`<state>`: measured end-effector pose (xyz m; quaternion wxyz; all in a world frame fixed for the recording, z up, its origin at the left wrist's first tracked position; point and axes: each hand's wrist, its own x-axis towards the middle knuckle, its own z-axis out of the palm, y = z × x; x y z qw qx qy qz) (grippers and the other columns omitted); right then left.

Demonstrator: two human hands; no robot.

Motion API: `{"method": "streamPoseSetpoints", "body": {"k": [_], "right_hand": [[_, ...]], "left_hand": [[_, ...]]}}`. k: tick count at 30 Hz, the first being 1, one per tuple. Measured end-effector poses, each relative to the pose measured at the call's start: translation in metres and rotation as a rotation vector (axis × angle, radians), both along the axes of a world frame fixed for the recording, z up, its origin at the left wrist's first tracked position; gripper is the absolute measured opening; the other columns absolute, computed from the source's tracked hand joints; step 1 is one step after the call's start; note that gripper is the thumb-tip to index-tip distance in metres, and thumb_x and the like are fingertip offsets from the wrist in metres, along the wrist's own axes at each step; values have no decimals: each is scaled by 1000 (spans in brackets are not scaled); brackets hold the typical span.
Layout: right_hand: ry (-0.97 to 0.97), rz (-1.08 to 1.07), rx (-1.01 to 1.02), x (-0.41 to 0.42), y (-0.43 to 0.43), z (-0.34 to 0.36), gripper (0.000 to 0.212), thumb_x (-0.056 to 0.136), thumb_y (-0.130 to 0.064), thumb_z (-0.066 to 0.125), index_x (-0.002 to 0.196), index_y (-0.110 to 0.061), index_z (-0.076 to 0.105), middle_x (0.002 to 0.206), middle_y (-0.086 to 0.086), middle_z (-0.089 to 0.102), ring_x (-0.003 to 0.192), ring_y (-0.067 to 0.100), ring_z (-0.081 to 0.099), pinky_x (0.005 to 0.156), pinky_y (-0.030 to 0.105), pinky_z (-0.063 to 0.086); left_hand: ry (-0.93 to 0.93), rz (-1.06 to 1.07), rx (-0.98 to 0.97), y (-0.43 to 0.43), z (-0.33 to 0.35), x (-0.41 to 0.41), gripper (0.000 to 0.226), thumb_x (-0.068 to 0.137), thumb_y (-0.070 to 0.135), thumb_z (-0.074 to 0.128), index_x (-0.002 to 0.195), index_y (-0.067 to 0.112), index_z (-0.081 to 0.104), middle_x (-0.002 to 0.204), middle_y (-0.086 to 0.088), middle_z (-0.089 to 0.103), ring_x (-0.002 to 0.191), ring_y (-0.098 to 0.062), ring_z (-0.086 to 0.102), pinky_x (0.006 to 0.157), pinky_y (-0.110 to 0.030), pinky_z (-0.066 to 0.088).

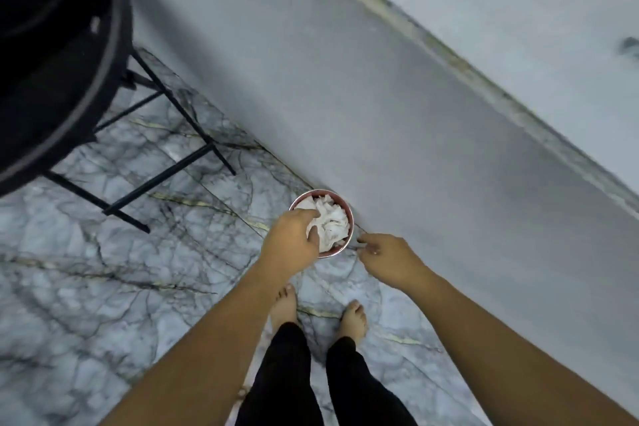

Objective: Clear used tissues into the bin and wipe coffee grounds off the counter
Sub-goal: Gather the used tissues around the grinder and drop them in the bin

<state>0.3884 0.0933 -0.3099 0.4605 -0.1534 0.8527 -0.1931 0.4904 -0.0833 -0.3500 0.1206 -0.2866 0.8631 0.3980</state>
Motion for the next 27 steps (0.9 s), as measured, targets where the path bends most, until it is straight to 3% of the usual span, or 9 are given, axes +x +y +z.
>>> {"method": "streamPoseSetpoints", "body": {"k": [3,7,9,11,15,21,27], "right_hand": [[24,5,-56,7,10,112,35,97,-32,47,127,-27,64,132,-2,64,116,17,59,87,20,41],[170,-4,-203,15,35,230,33,97,-28,52,128,-28,62,123,-5,68,104,7,62,79,4,40],[240,-39,-240,10,57,273,34,98,-29,52,130,-29,60,119,-8,68,104,6,62,81,7,40],[288,-120,-266,-4,82,306,33,98,-32,52,131,-31,59,116,-11,67,104,5,60,85,15,44],[422,-313,-309,-55,141,350,27,97,-32,55,121,-34,65,109,-16,68,97,2,63,86,27,53],[544,-609,-406,-157,234,370,21,93,-26,59,105,-40,70,99,-18,71,93,-1,64,78,22,54],[629,-709,-391,-255,301,367,30,88,-16,65,104,-40,67,100,-14,70,90,-1,64,72,17,47]], "left_hand": [[130,-63,1,0,110,-2,39,89,23,52,125,20,66,115,-4,70,105,-23,64,91,-32,51],[310,-179,58,14,215,-12,35,87,21,55,119,20,69,120,2,71,111,-14,64,98,-24,48],[369,-253,68,25,254,-30,33,88,20,57,119,22,69,121,5,70,110,-8,63,93,-11,45],[417,-333,66,38,291,-59,34,88,24,55,120,24,67,119,10,69,108,-5,62,92,-15,46],[519,-446,64,71,349,-136,31,93,23,55,121,30,65,119,17,66,107,-1,60,88,-19,50],[589,-451,87,130,372,-246,33,96,19,56,116,45,60,119,30,61,111,7,57,91,-20,52],[572,-396,83,166,369,-337,37,96,17,57,109,51,60,119,27,63,111,9,56,88,-21,52]]}}
